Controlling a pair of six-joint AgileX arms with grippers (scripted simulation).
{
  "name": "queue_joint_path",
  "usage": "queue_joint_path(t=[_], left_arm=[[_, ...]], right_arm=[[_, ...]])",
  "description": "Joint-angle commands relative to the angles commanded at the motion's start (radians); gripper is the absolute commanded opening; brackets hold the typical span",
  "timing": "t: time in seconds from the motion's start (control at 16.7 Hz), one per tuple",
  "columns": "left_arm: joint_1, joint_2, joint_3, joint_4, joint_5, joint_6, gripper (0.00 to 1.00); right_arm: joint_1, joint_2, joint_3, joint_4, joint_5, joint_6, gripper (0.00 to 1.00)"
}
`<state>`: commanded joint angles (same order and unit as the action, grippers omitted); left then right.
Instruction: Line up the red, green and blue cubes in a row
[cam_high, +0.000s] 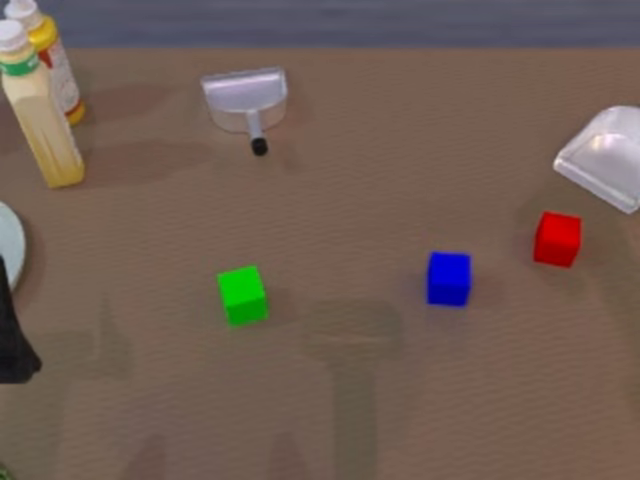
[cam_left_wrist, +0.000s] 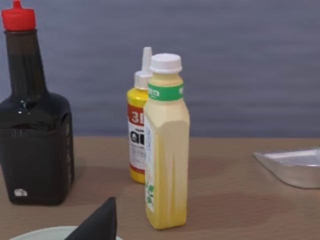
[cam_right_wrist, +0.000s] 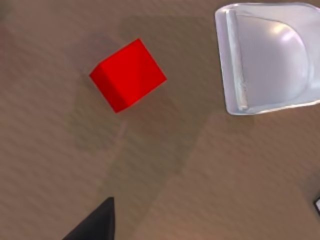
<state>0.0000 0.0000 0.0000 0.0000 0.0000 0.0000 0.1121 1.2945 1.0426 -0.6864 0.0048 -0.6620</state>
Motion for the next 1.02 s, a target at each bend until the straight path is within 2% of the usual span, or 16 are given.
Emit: queue_joint_path(t=[0.3, 0.54, 0.78, 1.02], left_arm=[[0.0, 0.0, 0.0, 0.0, 0.0, 0.0, 1.0], [0.0, 0.0, 0.0, 0.0, 0.0, 0.0, 1.0], [0.0, 0.0, 0.0, 0.0, 0.0, 0.0, 1.0], [0.0, 0.0, 0.0, 0.0, 0.0, 0.0, 1.0]], right_arm=[[0.041, 0.509, 0.385, -0.264, 0.005, -0.249, 1.0], [0.065, 0.774, 0.626, -0.407, 0.003, -0.393, 1.0], [0.077, 0.914, 0.762, -0.475, -0.001, -0.468, 1.0], [0.078, 0.924, 0.771, -0.479, -0.002, -0.474, 1.0]])
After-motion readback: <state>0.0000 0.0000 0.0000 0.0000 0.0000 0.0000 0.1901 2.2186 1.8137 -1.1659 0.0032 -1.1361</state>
